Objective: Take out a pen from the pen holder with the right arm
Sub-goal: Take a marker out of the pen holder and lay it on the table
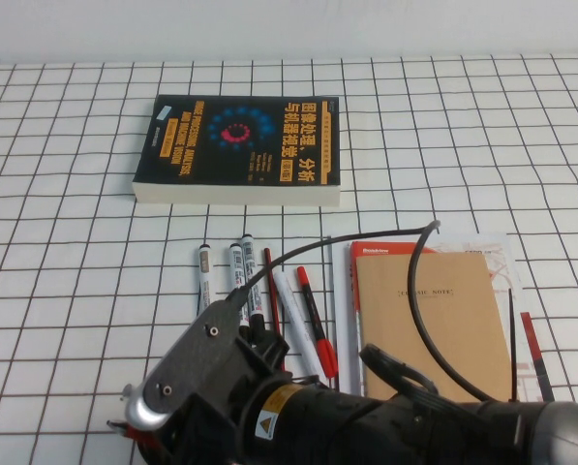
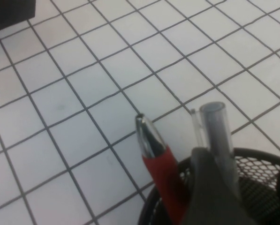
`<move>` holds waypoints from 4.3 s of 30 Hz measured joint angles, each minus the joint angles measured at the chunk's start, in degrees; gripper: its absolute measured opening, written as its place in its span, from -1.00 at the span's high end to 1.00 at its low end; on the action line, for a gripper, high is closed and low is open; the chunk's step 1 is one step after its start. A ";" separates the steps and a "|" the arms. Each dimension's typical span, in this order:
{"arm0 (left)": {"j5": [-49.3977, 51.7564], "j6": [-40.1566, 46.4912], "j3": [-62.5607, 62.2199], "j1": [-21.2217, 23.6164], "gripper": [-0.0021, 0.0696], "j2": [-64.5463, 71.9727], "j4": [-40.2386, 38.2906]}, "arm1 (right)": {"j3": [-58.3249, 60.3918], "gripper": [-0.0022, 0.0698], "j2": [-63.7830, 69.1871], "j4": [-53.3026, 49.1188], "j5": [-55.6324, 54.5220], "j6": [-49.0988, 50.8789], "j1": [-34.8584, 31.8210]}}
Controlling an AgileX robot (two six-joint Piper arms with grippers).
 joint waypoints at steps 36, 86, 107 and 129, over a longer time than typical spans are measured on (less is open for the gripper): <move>0.00 0.00 0.00 0.00 0.95 0.00 0.00 | -2.41 0.11 1.39 -0.10 -0.52 -5.85 -0.60; 0.00 0.00 0.00 0.00 0.95 0.00 0.00 | -2.54 0.74 0.19 1.60 -1.43 -5.95 -2.18; 0.00 0.00 0.00 0.00 0.95 0.00 0.00 | -9.92 0.74 -14.19 6.49 11.86 -1.87 -16.29; 0.00 0.00 0.00 0.00 0.95 0.00 0.00 | -41.33 0.74 19.88 -9.17 37.26 35.46 -26.72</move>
